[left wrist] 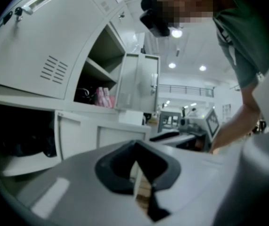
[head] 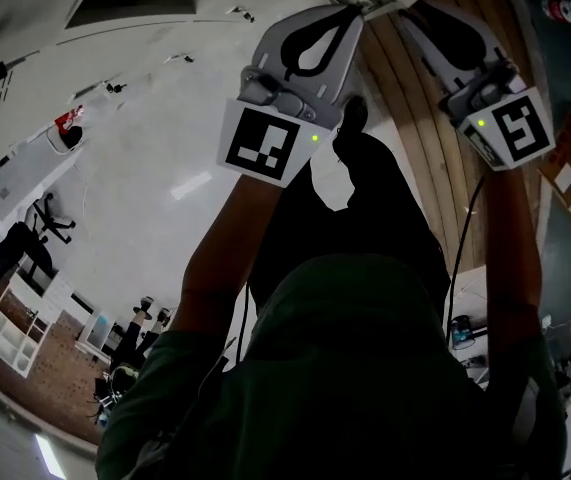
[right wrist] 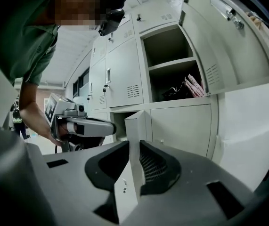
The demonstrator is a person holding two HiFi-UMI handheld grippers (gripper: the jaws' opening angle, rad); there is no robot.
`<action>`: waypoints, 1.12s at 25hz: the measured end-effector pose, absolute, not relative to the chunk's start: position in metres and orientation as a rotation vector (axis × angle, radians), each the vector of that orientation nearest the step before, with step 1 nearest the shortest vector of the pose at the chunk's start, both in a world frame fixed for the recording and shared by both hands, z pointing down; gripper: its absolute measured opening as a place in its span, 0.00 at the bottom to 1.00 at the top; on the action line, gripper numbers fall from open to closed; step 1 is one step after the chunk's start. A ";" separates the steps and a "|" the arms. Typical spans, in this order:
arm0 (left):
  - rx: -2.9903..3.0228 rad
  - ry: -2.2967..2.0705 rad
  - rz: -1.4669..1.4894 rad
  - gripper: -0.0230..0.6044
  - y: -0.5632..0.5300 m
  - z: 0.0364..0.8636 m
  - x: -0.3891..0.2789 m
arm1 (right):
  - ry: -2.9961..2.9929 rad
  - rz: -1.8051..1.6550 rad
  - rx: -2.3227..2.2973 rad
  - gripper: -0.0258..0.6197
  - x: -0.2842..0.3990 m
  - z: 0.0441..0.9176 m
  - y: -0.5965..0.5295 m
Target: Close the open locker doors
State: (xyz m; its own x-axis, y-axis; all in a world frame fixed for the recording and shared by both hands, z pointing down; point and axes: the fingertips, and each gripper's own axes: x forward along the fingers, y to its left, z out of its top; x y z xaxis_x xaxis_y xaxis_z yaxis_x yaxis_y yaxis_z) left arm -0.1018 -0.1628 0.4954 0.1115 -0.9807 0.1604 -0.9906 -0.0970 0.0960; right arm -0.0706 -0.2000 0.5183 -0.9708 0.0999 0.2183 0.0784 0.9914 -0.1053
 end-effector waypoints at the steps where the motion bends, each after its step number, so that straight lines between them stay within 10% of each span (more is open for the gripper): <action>1: 2.199 -1.985 0.079 0.04 -0.162 0.495 -0.103 | -2.908 0.139 -0.138 0.14 -0.070 0.519 -0.199; 28: 2.071 -2.139 0.137 0.04 -0.012 0.486 -0.245 | -2.905 0.213 -0.278 0.14 -0.203 0.511 -0.010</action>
